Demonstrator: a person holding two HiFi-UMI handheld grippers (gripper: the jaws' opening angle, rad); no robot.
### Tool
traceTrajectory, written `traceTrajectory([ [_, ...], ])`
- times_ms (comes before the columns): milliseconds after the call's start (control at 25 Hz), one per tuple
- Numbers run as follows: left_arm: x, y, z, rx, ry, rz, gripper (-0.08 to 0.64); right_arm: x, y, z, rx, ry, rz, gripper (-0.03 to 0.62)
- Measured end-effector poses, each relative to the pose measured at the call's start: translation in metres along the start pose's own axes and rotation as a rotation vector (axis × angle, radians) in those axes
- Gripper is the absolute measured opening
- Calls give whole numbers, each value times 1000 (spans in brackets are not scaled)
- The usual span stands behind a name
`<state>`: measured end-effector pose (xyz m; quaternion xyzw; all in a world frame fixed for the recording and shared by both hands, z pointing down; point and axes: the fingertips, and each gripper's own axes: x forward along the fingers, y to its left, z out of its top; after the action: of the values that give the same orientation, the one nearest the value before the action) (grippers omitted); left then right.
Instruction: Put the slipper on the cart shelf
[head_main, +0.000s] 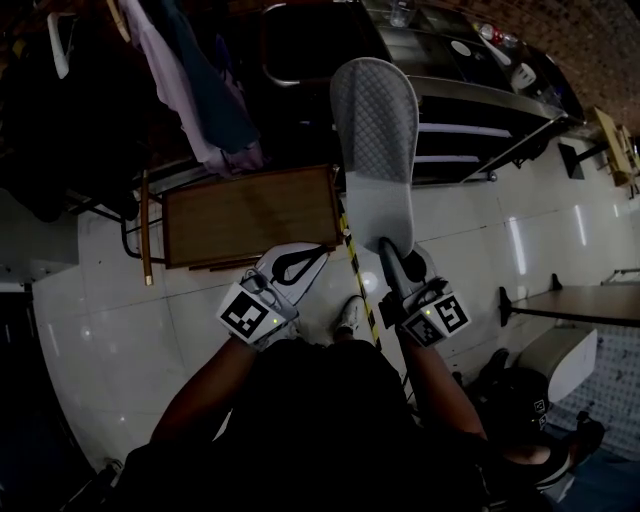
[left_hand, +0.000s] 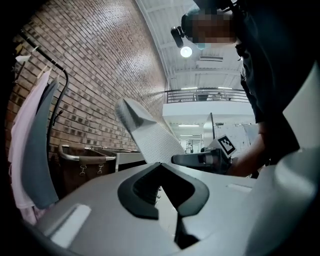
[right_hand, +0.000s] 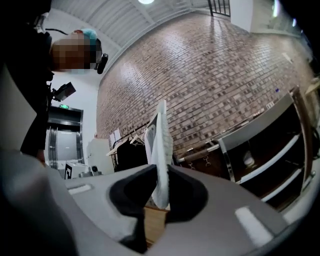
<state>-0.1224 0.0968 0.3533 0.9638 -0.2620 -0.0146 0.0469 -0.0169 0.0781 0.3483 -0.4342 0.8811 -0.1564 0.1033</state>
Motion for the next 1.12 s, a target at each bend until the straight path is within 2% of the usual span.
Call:
traceTrajectory([
  [160,9,-8,13,24,-14,-2,3,-1,9,14,-165,-9,-24,48],
  [280,18,-12,19,35,-15,-6,3,0,13,25,-220,-23,-36,48],
  [520,31,-18,21,76,8,-17,3,-2,8,32,-220,-38,-53,48],
  [720,33,-18,27,52,-44,-26,3,-7,5,34,-226,-35,-65,48],
  [1120,55,-21,23,69,-35,-53,5,-21,-15,26,-200,-24,-100,48],
])
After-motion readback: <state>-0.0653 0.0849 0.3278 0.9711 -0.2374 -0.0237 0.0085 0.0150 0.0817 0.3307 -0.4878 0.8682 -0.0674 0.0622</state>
